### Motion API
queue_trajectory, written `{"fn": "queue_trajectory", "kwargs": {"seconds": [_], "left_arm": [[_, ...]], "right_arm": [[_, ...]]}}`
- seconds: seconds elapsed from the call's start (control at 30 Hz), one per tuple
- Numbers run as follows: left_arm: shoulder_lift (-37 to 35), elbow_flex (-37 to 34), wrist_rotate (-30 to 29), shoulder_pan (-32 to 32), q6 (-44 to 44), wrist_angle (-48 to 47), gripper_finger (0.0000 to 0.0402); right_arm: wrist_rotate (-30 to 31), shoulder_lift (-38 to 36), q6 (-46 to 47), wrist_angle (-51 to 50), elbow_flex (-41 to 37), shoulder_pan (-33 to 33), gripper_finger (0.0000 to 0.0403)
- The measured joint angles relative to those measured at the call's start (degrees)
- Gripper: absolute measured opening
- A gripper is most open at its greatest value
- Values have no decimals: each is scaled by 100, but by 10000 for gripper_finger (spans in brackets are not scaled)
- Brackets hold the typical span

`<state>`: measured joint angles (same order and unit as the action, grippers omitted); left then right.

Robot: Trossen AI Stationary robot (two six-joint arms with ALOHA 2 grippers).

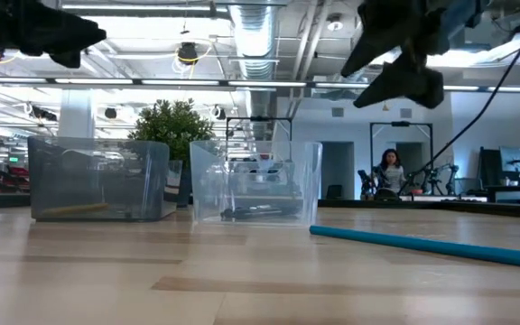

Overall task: Sort pens & pencils
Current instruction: Put the blue pencil into the black bin

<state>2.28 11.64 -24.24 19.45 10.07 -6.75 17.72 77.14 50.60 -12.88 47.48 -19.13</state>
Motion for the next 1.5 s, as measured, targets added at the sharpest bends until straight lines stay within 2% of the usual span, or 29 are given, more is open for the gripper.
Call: {"fn": "queue_trajectory", "kwargs": {"seconds": [0.17, 0.27, 0.37, 0.5, 0.7, 1.0, 1.5], "left_arm": [[-204, 0, -243, -1, -73, 21, 96], [-138, -1, -388, 0, -12, -100, 96], [-85, -2, -468, -1, -80, -182, 96], [-47, 0, -465, 0, -324, -229, 96], [-40, 0, -466, 1, -369, -304, 96], [-42, 0, -466, -1, -367, -309, 96], [-41, 0, -464, 1, -371, -345, 96]], "right_arm": [[15, 680, 109, -920, 832, -135, 249], [-98, 1339, 298, -1690, 1680, -195, 249], [-210, 1947, 798, -2971, 2458, -243, 249], [-810, 2636, 1720, -4074, 3153, -305, 249], [-1038, 3167, 1958, -3883, 3635, -789, 249], [-1368, 3700, 3259, -3757, 3766, -1396, 249], [-1748, 4256, 3465, -3565, 3750, -1432, 249]]}}
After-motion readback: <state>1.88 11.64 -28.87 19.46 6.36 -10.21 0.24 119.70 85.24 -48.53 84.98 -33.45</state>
